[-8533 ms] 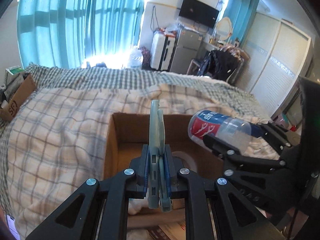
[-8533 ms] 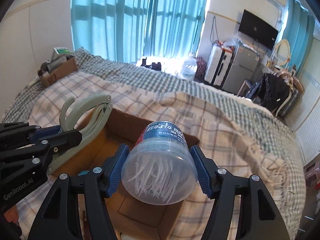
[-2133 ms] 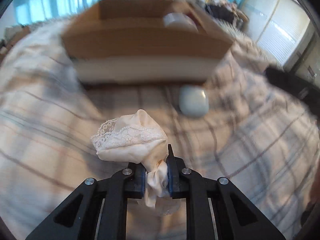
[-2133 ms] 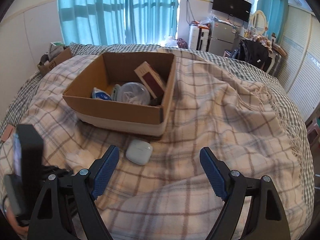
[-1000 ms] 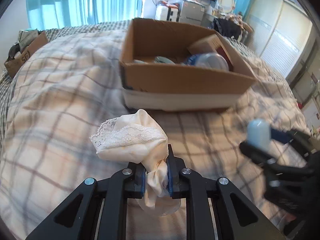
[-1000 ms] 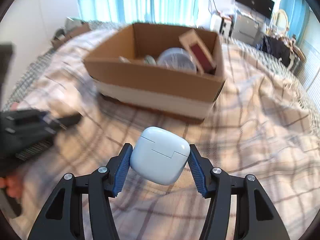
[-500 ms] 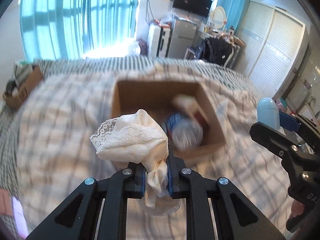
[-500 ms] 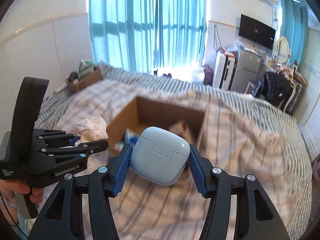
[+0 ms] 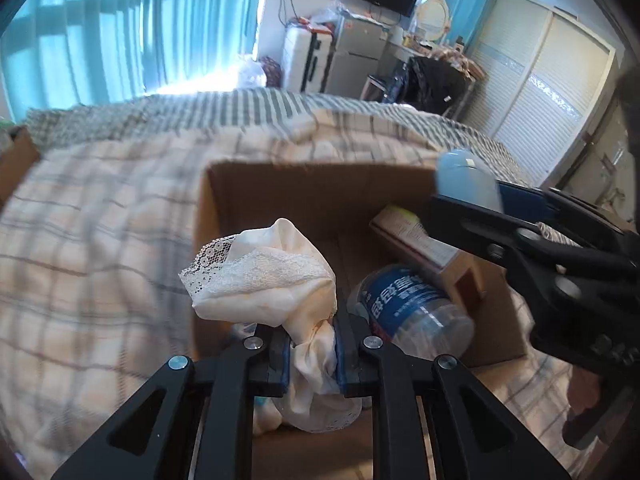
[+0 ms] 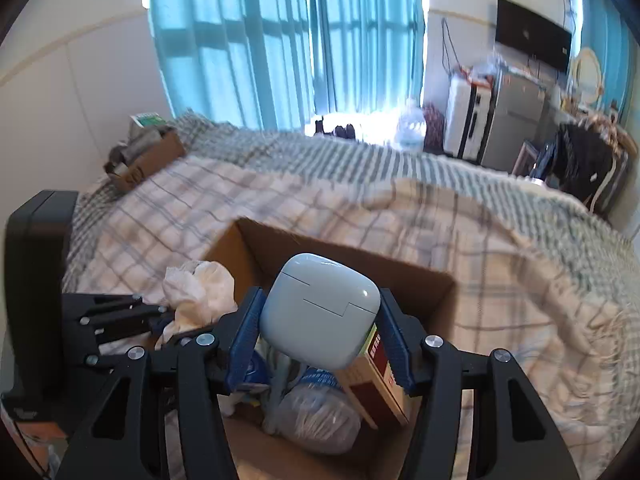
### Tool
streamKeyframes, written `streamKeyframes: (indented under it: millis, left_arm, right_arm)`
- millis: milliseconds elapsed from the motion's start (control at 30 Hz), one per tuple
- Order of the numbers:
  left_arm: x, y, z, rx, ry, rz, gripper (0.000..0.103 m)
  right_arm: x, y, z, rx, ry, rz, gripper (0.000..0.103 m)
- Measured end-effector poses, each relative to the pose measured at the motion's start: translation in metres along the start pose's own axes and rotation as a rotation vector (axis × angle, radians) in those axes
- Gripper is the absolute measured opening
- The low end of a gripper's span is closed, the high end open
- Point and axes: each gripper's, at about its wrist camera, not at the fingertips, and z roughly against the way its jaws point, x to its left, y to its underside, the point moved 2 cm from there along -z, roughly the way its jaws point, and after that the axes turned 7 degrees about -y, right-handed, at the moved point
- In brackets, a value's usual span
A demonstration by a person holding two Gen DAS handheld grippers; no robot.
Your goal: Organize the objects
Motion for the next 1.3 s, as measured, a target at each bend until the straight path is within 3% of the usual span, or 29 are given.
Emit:
streamKeyframes:
  millis: [133,233,300,533,633,700,867,1033,1133,1300]
  left_arm:
    - [-0.006,0.001,-0.013,-0.014,0.018,-0.050,0.020]
    - [-0.014,0.001,-0.008,-0.036,0.023,-0.086,0.041]
    - [-0.017,0.002,-0.002,-0.049,0.018,-0.082,0.062]
    - [-0.012,0.004,0.041,-0.075,-0.040,-0.014,0.065]
    - [-0.011,0.001,0.073,-0.118,-0.068,0.009,0.073]
    - [-0.010,0.001,0.104,-0.169,-0.085,0.025,0.081]
    - [-0.015,0.004,0.172,-0.274,-0.112,0.014,0.082]
    - [-0.024,0.014,0.230,-0.414,-0.147,-0.005,0.100]
    - [-0.030,0.027,0.259,-0.506,-0.146,0.013,0.103]
    - [-0.035,0.047,0.277,-0.576,-0.133,0.021,0.103]
  right_arm:
    - [-0.007,0.005,-0.023,-0.005,0.009,0.001,0.056]
    - [-0.013,0.008,-0.022,-0.029,0.016,-0.025,0.060]
    - [-0.015,0.008,-0.014,-0.046,0.002,-0.038,0.065]
    - [-0.010,0.010,0.049,-0.097,0.092,-0.037,0.069]
    - [-0.004,0.015,0.091,-0.116,0.146,-0.026,0.072]
    - [0.002,0.017,0.122,-0.151,0.168,-0.028,0.074]
    - [0.020,0.025,0.193,-0.238,0.215,-0.041,0.085]
    - [0.036,0.034,0.249,-0.312,0.284,-0.035,0.102]
    - [0.043,0.042,0.270,-0.361,0.311,-0.041,0.103]
    - [0.049,0.061,0.281,-0.409,0.329,-0.042,0.103]
